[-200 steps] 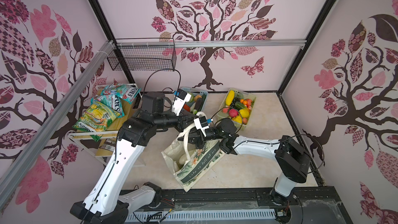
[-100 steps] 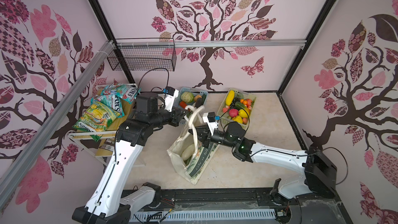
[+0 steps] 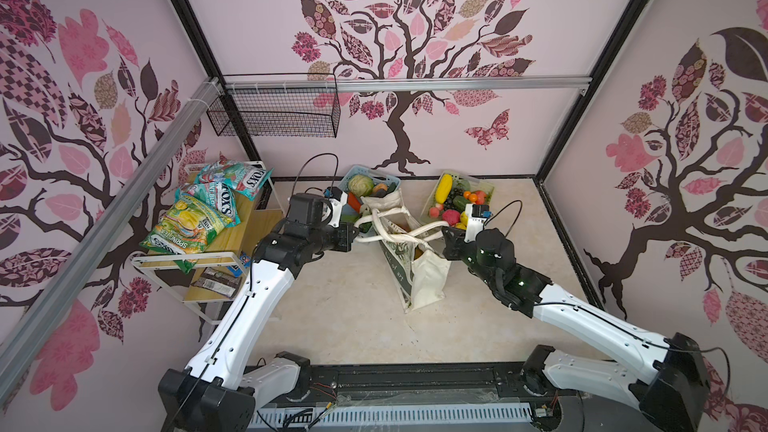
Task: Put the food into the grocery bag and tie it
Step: 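Open both grippers to release the knotted handles and withdraw from the bag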
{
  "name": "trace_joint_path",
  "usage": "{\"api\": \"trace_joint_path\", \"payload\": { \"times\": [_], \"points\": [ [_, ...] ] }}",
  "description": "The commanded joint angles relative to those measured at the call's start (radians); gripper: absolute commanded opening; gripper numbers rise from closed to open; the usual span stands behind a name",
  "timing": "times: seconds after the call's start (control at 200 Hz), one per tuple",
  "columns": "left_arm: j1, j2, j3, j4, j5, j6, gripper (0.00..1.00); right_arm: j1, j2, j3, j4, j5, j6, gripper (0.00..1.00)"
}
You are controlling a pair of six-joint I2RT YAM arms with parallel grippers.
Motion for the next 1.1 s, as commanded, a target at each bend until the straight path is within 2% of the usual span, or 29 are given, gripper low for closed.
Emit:
{"api": "trace_joint_path", "payload": {
  "times": [0.0, 0.09, 0.185, 0.28, 0.405, 0.495, 0.635, 0.75, 0.81, 0.955, 1.095],
  "points": [
    [0.034, 0.013, -0.05, -0.069, -0.141, 0.021, 0.0, -0.054, -0.102, 0.0, -0.101, 0.22, 0.086, 0.0],
    [0.082, 0.037, -0.071, -0.081, -0.145, 0.022, 0.0, -0.08, -0.131, -0.009, -0.148, 0.263, 0.114, 0.0],
    [0.131, 0.043, -0.099, -0.079, -0.118, 0.023, 0.0, -0.195, -0.146, -0.041, -0.185, 0.2, 0.164, 0.0],
    [0.141, 0.031, -0.128, -0.048, -0.101, 0.008, 0.0, -0.28, -0.141, -0.08, -0.222, 0.149, 0.205, 0.0],
    [0.141, 0.076, -0.156, -0.026, -0.131, -0.018, 0.0, -0.326, -0.076, -0.139, -0.237, 0.095, 0.259, 0.0],
    [0.142, 0.096, -0.172, -0.01, -0.115, -0.027, 0.0, -0.329, -0.06, -0.186, -0.185, 0.051, 0.277, 0.0],
    [0.14, 0.065, -0.173, 0.039, -0.058, -0.048, 0.0, -0.329, -0.054, -0.169, -0.159, 0.009, 0.222, 0.0],
    [0.121, 0.038, -0.147, 0.062, 0.008, -0.063, 0.0, -0.328, -0.063, -0.135, -0.145, -0.093, 0.123, 0.0],
    [0.112, 0.024, -0.131, 0.076, 0.034, -0.075, 0.19, -0.328, -0.053, -0.098, -0.17, -0.158, 0.069, 0.07],
    [0.11, -0.015, -0.078, 0.09, 0.079, -0.109, 0.45, -0.328, -0.057, -0.022, -0.255, -0.263, 0.011, 0.21],
    [0.111, -0.055, -0.021, 0.088, 0.106, -0.127, 0.61, -0.328, -0.065, 0.065, -0.339, -0.361, -0.045, 0.41]
  ]
}}
